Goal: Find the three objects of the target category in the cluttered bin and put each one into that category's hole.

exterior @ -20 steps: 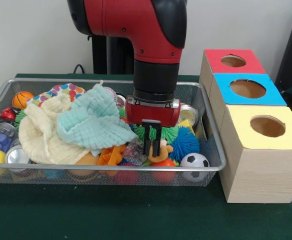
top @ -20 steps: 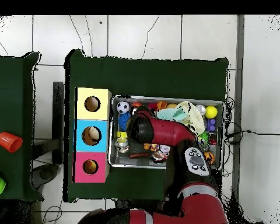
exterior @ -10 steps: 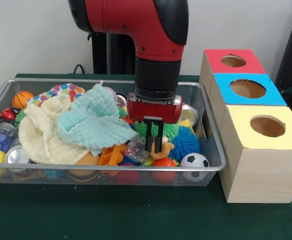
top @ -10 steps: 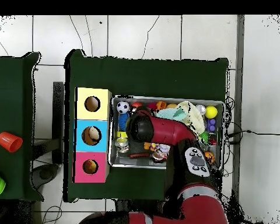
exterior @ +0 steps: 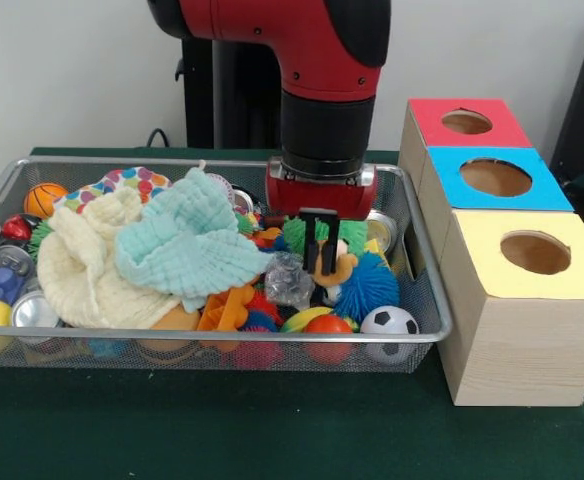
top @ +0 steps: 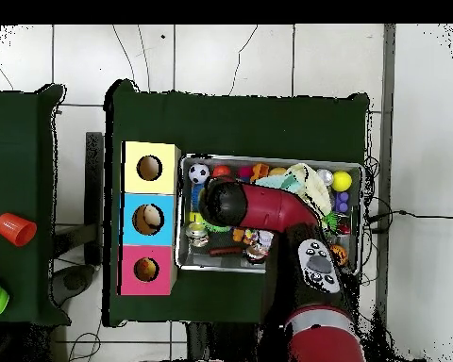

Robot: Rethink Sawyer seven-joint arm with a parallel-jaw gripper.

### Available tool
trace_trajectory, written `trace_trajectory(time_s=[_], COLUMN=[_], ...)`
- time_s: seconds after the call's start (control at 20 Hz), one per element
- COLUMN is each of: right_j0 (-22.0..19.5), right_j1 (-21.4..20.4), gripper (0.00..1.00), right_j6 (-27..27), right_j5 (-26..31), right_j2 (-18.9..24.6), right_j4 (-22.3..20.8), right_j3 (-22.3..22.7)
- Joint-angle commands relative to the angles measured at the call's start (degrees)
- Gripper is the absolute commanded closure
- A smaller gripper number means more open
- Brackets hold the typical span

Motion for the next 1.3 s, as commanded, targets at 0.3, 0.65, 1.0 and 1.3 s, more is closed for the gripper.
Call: trace_trajectory(time_s=[0.3, 0.65, 1.0, 1.3], right_j0=[1.8, 2.4, 3.7, 4.3], right_j1=[-1.6, -2.1, -2.9, -4.0], gripper=[1.00, 1.00, 1.00, 1.00], right_j6=[8.1, 8.5, 9.1, 9.6], right_j5=[12.6, 15.4, 18.4, 22.1], right_j2=[2.5, 2.4, 1.4, 0.9], right_j4=[3.7, 5.1, 6.2, 6.8], right_j3=[0.8, -0.3, -1.6, -2.5])
